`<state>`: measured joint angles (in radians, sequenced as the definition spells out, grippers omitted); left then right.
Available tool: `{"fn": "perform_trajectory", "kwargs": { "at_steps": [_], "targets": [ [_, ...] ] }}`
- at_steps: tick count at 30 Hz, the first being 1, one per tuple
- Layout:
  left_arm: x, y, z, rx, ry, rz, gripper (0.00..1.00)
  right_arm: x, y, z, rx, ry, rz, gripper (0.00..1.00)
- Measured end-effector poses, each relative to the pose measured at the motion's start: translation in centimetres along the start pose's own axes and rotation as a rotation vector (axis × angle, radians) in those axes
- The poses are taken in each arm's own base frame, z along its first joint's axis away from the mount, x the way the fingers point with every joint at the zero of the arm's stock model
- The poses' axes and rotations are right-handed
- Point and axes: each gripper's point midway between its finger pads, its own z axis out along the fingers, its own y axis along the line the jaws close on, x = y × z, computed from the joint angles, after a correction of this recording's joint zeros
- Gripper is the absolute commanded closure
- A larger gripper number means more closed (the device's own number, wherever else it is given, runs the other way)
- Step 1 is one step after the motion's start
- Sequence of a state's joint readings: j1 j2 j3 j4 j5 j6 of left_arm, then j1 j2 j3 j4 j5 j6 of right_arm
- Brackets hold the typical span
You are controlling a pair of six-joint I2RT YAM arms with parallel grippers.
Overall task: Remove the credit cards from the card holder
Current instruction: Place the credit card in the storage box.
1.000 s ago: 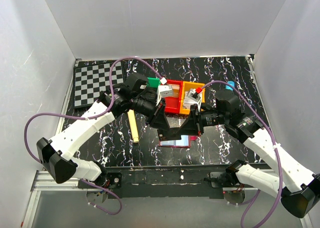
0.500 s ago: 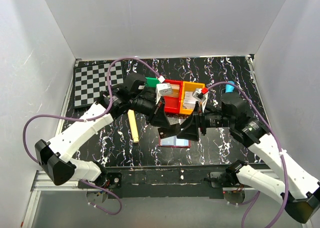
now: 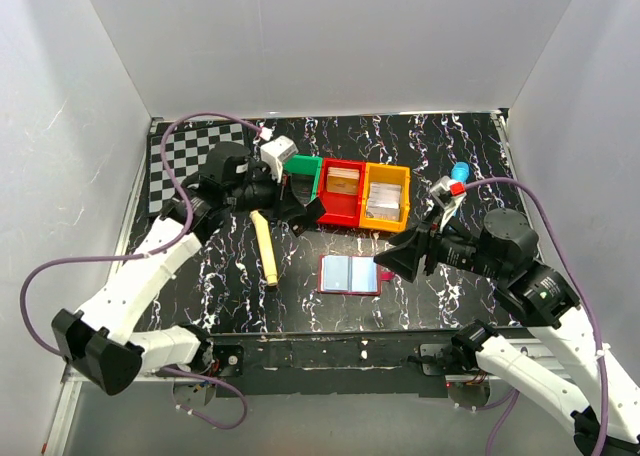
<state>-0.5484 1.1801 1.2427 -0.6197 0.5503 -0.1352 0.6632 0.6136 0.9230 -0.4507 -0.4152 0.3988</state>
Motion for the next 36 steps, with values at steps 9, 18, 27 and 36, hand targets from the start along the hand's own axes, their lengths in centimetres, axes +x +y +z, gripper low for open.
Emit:
{"fn": "perform_trajectory", "kwargs": {
  "at_steps": [9, 18, 27, 36],
  "targets": [
    [3.4, 7.8, 4.0, -0.124, 0.108, 0.326, 1.0, 0.5, -0.8, 0.6, 0.033, 0.025, 0.032, 0.27],
    [2.8, 14.9, 5.1, -0.037, 0.141, 0.757, 1.0, 2.7, -1.2, 0.8, 0.015, 0.063, 0.066, 0.28],
    [3.9, 19.1, 7.4, 0.12, 0.216, 0.906, 1.0, 4.7, -2.1, 1.2, 0.023, 0.106, 0.099, 0.28],
    [4.5, 20.7, 8.8, 0.167, 0.239, 0.93, 1.0, 5.3, -2.4, 2.0, 0.012, 0.132, 0.111, 0.28]
  ]
}}
